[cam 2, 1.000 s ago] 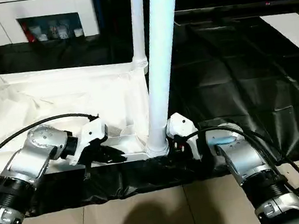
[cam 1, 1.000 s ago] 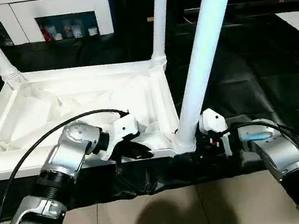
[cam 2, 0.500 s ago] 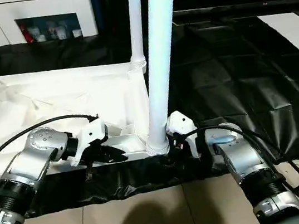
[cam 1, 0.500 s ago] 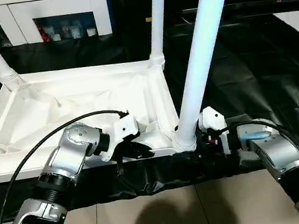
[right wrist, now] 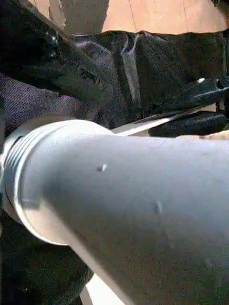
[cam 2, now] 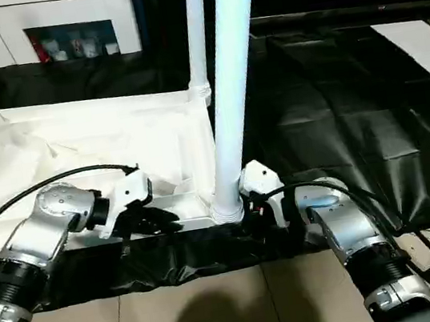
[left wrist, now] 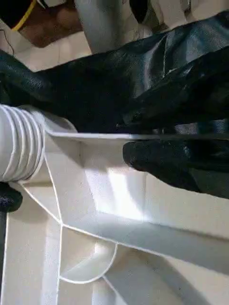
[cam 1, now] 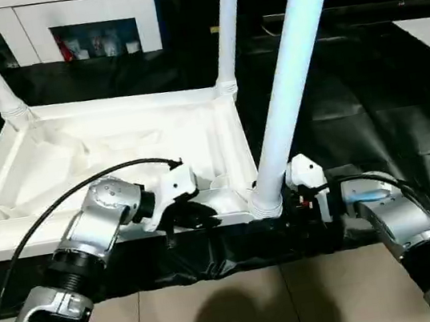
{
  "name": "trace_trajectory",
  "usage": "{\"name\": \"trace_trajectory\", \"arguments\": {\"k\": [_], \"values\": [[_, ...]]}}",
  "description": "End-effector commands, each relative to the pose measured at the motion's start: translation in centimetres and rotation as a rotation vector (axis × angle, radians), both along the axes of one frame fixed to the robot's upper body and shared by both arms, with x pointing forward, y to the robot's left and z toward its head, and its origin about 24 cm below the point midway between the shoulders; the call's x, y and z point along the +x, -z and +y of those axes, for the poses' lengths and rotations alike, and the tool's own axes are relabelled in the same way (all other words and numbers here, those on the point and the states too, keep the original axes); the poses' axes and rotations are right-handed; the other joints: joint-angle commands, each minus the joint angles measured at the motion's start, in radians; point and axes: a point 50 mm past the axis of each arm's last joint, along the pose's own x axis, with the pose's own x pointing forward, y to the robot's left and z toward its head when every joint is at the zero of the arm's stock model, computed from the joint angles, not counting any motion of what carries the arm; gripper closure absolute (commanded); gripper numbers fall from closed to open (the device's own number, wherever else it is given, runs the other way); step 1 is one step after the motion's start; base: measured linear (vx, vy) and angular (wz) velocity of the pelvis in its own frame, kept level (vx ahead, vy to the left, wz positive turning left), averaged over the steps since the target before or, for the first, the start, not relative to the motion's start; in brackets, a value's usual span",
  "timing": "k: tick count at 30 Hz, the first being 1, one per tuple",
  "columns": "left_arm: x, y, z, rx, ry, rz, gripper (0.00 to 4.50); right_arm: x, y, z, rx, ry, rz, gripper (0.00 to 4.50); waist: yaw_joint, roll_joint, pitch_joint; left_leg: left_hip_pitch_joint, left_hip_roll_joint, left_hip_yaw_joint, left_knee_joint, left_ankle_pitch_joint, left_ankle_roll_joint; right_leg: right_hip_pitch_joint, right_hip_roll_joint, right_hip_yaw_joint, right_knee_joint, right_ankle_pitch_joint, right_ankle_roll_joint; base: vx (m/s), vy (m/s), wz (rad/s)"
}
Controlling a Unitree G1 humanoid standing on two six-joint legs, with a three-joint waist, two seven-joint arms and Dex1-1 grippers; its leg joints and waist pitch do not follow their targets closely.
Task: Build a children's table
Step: Rotate leg to tighten
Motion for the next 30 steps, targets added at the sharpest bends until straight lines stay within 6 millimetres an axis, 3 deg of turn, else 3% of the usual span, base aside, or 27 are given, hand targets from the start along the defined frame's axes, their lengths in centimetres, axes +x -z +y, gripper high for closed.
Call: {"name": "trace_trajectory", "arguments": {"k": [1,3,9,19,30], "values": [[-0.1,0.0,0.2,0.009,0.002,0.002,3.87,-0.1,0.6,-0.4,-0.040,0.008,0.025,0.00,0.005,0.002,-0.080,0.018,0.019,0.003,-0.058,-0.246,0.035,0.053,-0.044,0.037,-0.064,-0.153,-0.241,0.000,0.000,0.00],[-0.1,0.1,0.3,0.012,0.002,0.003,3.87,-0.1,0.6,-0.4,-0.040,0.010,0.024,0.00,0.005,0.002,-0.080,0.017,0.018,0.003,-0.057,-0.244,0.036,0.054,-0.044,0.037,-0.064,-0.151,-0.242,0.000,0.000,0.00],[0.0,0.0,0.0,-0.012,-0.005,0.013,4.44,0.0,0.6,-0.4,-0.032,0.026,0.018,0.00,0.005,0.002,-0.080,0.018,0.018,0.003,-0.057,-0.247,0.034,0.054,-0.044,0.037,-0.064,-0.152,-0.243,0.000,0.000,0.00],[-0.1,-0.1,-0.3,-0.035,0.001,0.026,4.44,0.9,0.4,-0.5,-0.023,0.114,-0.013,0.00,0.002,0.003,-0.081,0.018,0.016,0.003,-0.056,-0.236,0.035,0.055,-0.042,0.037,-0.061,-0.129,-0.250,0.000,0.000,0.00],[-0.2,-0.1,-0.6,-0.048,-0.002,0.032,4.50,1.0,0.3,-0.1,0.014,0.111,-0.017,0.99,0.001,0.002,-0.081,0.017,0.016,0.003,-0.055,-0.235,0.039,0.056,-0.043,0.036,-0.062,-0.141,-0.248,0.000,0.000,0.00]]}}
